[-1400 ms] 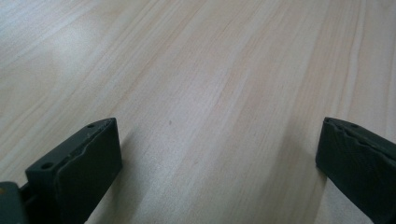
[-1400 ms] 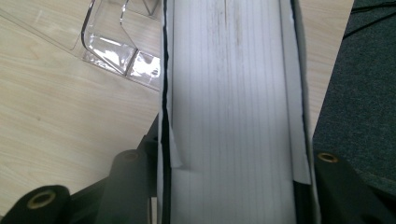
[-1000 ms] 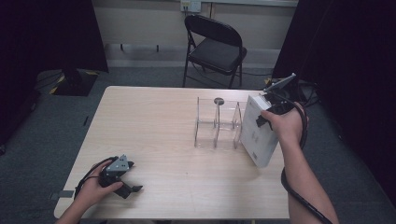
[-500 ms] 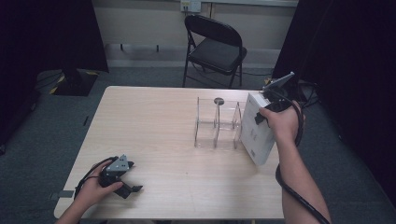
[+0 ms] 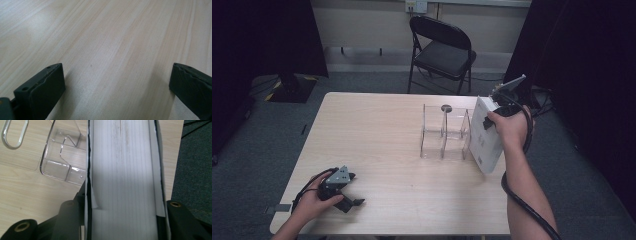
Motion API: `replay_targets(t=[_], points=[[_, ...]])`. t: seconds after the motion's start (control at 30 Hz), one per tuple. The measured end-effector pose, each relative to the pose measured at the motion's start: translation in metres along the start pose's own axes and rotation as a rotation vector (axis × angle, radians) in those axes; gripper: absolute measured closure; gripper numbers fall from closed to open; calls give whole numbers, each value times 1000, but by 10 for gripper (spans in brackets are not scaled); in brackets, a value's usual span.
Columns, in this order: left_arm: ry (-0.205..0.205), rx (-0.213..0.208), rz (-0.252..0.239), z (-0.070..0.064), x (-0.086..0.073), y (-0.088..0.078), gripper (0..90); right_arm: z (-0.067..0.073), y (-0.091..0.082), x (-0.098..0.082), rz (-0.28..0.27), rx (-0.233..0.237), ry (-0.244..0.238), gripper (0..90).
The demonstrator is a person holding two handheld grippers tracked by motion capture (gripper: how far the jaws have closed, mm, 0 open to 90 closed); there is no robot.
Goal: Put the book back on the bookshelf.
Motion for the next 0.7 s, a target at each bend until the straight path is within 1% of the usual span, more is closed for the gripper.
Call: replay_targets(t=[0.17, 0.4, 0.5, 0.7], points=[[0, 0, 0, 0, 0, 0, 0, 0, 1, 2, -6, -13, -3, 522], [0, 1, 0, 0, 0, 0, 0, -2, 1, 5, -8, -16, 13, 522], [0, 0, 0, 0, 0, 0, 0, -2, 1, 6, -12, -22, 6, 522], [0, 1, 0, 0, 0, 0, 0, -2, 0, 9, -19, -17, 20, 522]])
Point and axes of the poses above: each handheld gripper's, and its own axes: y roughly forward along the jaws, x roughly out of its top, z roughly to its left, the point moved 3 cm from there along y, roughly forward along the jaws, and after that the axes turned 4 degrees about x, right-handed, at the moved point
